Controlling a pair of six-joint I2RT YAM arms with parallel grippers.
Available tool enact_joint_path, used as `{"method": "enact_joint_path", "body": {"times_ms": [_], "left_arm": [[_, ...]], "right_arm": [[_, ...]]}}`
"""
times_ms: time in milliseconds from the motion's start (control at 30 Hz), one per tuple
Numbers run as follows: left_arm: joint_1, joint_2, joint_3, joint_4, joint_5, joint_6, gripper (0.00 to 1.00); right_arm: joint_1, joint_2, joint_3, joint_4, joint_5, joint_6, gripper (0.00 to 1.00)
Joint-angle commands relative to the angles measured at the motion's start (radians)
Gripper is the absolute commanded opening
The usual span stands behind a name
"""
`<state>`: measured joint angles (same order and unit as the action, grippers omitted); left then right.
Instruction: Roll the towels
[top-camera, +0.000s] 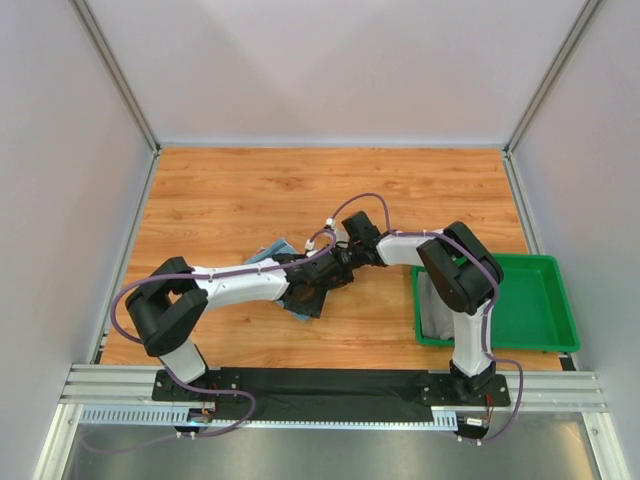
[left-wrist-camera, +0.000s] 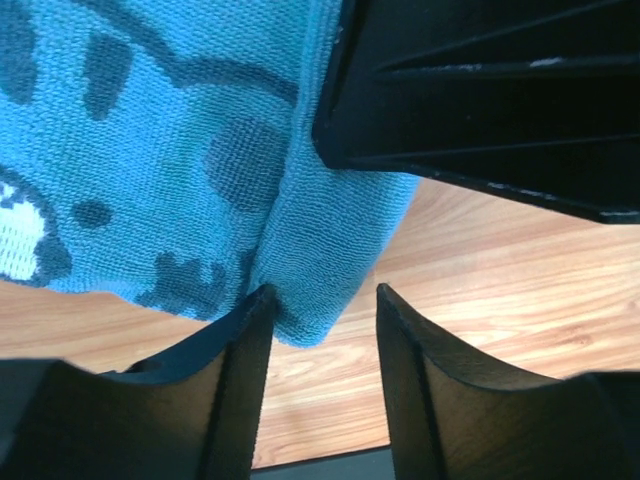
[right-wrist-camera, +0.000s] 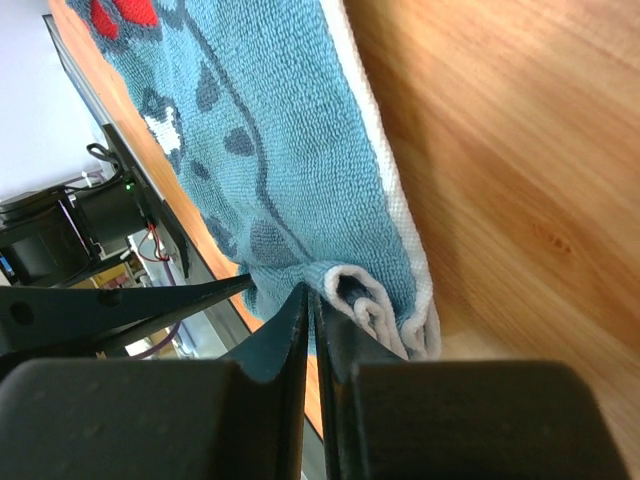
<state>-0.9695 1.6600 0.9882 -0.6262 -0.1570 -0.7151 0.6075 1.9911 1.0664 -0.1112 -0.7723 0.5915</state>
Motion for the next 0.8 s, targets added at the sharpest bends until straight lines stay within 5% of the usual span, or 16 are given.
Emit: {"method": "enact_joint_path", "body": {"times_ms": [0, 300, 467, 767], "left_arm": [[-0.003, 0.069, -0.060, -0.171, -0.059, -0.014, 0.51], [-0.038, 0.184, -0.016, -0.305, -0.176, -0.050, 0.35], [-0.066, 0.270, 0.036, -0.352, -0.226, -0.063, 0.15], [-0.069, 0.254, 0.145, -0.389, -0.104, 0.002, 0.03]], "right_arm": [[-0.022, 0.040, 0.035, -0.062, 0.128, -0.064, 0.07], [-0.090, 0.048, 0.081, -0.127, 0.120, -0.108, 0.08], [-0.124, 0.046, 0.093, -0.157, 0.116, -0.130, 0.08], [-0.152, -0.014, 0.055, -0.168, 0.139, -0.130, 0.08]]}}
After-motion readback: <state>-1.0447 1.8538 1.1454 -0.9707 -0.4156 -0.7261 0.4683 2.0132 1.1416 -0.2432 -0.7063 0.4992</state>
